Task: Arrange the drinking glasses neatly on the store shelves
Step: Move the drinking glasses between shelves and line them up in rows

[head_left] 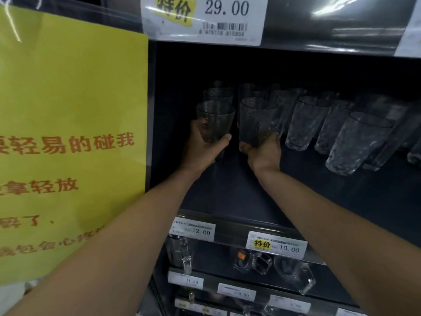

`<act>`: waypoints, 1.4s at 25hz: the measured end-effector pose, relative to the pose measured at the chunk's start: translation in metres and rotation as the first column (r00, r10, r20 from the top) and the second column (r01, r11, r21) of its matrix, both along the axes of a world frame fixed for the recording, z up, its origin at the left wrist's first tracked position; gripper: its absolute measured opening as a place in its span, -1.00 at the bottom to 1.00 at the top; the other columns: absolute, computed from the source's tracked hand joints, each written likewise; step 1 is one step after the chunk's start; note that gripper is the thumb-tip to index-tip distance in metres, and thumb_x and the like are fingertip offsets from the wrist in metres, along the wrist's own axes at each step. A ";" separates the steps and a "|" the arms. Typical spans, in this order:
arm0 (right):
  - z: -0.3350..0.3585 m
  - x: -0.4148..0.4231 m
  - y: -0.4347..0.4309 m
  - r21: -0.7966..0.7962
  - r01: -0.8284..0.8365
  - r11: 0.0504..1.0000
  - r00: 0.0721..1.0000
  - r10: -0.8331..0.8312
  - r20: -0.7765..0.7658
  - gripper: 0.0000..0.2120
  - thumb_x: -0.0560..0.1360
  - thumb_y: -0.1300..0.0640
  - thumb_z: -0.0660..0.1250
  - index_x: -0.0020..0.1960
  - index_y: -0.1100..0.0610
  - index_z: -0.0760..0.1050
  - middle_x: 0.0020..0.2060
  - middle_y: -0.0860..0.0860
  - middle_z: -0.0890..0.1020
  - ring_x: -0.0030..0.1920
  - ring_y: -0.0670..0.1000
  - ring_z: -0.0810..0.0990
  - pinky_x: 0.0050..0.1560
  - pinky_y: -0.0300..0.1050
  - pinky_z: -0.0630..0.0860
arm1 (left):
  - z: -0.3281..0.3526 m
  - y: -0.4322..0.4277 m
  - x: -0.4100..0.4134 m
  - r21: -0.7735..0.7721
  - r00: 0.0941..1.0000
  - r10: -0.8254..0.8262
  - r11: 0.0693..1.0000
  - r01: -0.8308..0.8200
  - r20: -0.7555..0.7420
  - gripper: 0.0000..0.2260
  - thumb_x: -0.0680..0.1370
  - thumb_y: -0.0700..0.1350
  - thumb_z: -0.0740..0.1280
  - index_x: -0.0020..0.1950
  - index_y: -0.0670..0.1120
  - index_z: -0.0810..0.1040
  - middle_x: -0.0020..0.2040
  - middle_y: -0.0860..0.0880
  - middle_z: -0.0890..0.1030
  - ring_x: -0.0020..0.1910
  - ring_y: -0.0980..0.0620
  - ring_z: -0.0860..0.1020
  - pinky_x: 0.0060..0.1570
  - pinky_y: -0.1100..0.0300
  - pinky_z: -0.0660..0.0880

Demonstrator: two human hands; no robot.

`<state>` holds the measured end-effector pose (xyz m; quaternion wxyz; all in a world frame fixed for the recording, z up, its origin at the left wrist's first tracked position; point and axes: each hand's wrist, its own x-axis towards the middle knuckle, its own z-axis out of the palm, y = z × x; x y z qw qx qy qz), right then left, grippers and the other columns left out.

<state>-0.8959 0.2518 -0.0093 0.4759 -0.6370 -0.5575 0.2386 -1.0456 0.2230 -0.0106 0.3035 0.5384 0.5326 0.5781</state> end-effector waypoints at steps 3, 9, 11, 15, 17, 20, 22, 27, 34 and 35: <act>-0.001 -0.005 0.014 0.006 0.050 0.999 0.996 -0.051 0.074 -0.32 0.47 0.04 0.49 0.44 0.22 0.26 0.41 0.17 0.37 0.37 0.15 0.39 0.38 -0.06 0.36 | -0.001 0.003 0.000 0.011 1.000 -0.018 1.000 0.018 -0.013 -0.47 0.48 -0.02 0.51 0.35 0.02 0.33 0.10 0.18 0.54 0.06 0.30 0.53 -0.01 0.39 0.45; 0.001 -0.009 0.020 0.022 0.076 0.997 0.992 -0.078 0.103 -0.40 0.53 0.07 0.42 0.43 0.22 0.22 0.36 0.16 0.46 0.33 0.15 0.45 0.17 -0.19 0.38 | 0.002 -0.001 0.000 -0.017 1.000 0.008 1.000 -0.008 -0.004 -0.44 0.43 -0.01 0.56 0.29 -0.06 0.33 0.01 0.19 0.49 -0.06 0.33 0.50 -0.31 0.55 0.44; 0.000 -0.009 0.022 0.025 0.078 0.997 0.990 -0.081 0.115 -0.38 0.51 0.04 0.43 0.45 0.21 0.24 0.37 0.17 0.45 0.33 0.16 0.44 0.21 -0.14 0.41 | 0.002 -0.001 0.000 -0.020 1.000 0.022 1.000 -0.022 -0.009 -0.45 0.42 0.03 0.56 0.24 -0.07 0.34 0.00 0.17 0.49 -0.06 0.32 0.49 -0.27 0.50 0.44; -0.001 -0.010 0.025 0.003 0.087 0.996 0.986 -0.086 0.142 -0.38 0.51 0.00 0.42 0.45 0.20 0.27 0.37 0.17 0.45 0.34 0.15 0.44 0.25 -0.08 0.42 | 0.004 -0.002 -0.001 -0.010 0.999 0.043 0.999 -0.043 -0.017 -0.47 0.44 0.06 0.54 0.26 -0.08 0.37 0.02 0.14 0.52 -0.03 0.29 0.51 -0.16 0.38 0.45; -0.001 -0.009 0.025 0.008 0.083 0.997 0.989 -0.083 0.121 -0.45 0.52 0.01 0.41 0.40 0.20 0.32 0.31 0.15 0.52 0.29 0.14 0.49 0.20 -0.09 0.46 | 0.004 -0.003 -0.001 -0.011 0.999 0.034 0.999 -0.035 -0.010 -0.51 0.47 0.05 0.51 0.26 -0.06 0.38 0.02 0.16 0.53 -0.03 0.29 0.51 -0.10 0.35 0.47; -0.002 -0.009 0.025 0.009 0.082 0.997 0.992 -0.082 0.099 -0.56 0.55 0.05 0.38 0.34 0.19 0.36 0.24 0.14 0.57 0.23 0.12 0.54 0.13 -0.15 0.46 | 0.003 -0.003 -0.002 -0.008 1.000 0.023 1.000 -0.023 0.007 -0.57 0.51 0.03 0.47 0.29 -0.03 0.40 0.09 0.10 0.58 0.06 0.16 0.57 0.08 0.20 0.53; -0.002 -0.010 0.024 0.008 0.081 0.997 0.992 -0.082 0.095 -0.56 0.56 0.05 0.37 0.35 0.19 0.36 0.24 0.15 0.58 0.23 0.12 0.55 0.11 -0.17 0.44 | 0.004 -0.003 -0.002 -0.003 1.000 0.029 1.000 -0.029 0.005 -0.56 0.52 0.04 0.45 0.33 -0.03 0.41 0.15 0.06 0.58 0.12 0.10 0.57 0.15 0.14 0.54; -0.002 -0.010 0.026 0.014 0.089 0.996 0.989 -0.090 0.115 -0.54 0.57 0.05 0.35 0.39 0.20 0.35 0.27 0.16 0.57 0.26 0.15 0.53 0.16 -0.13 0.46 | 0.006 -0.005 -0.001 -0.021 1.000 0.023 1.000 -0.023 0.009 -0.53 0.55 0.05 0.42 0.41 -0.02 0.41 0.05 0.18 0.52 0.10 0.13 0.54 0.15 0.19 0.53; -0.005 -0.010 0.030 0.015 0.104 0.995 0.981 -0.105 0.162 -0.51 0.59 0.03 0.31 0.45 0.19 0.32 0.28 0.16 0.56 0.28 0.16 0.52 0.14 -0.14 0.44 | 0.006 -0.006 -0.001 -0.025 1.000 0.012 1.000 -0.013 -0.024 -0.54 0.58 0.04 0.38 0.45 -0.01 0.41 0.05 0.17 0.49 0.07 0.18 0.49 -0.13 0.52 0.35; -0.005 -0.009 0.030 0.013 0.106 0.994 0.980 -0.107 0.166 -0.51 0.60 0.03 0.30 0.45 0.19 0.32 0.29 0.16 0.56 0.29 0.16 0.51 0.14 -0.14 0.44 | 0.006 -0.006 -0.001 -0.027 1.000 0.013 1.000 -0.014 -0.020 -0.54 0.58 0.04 0.38 0.45 -0.01 0.40 0.04 0.17 0.49 0.07 0.17 0.49 -0.13 0.52 0.35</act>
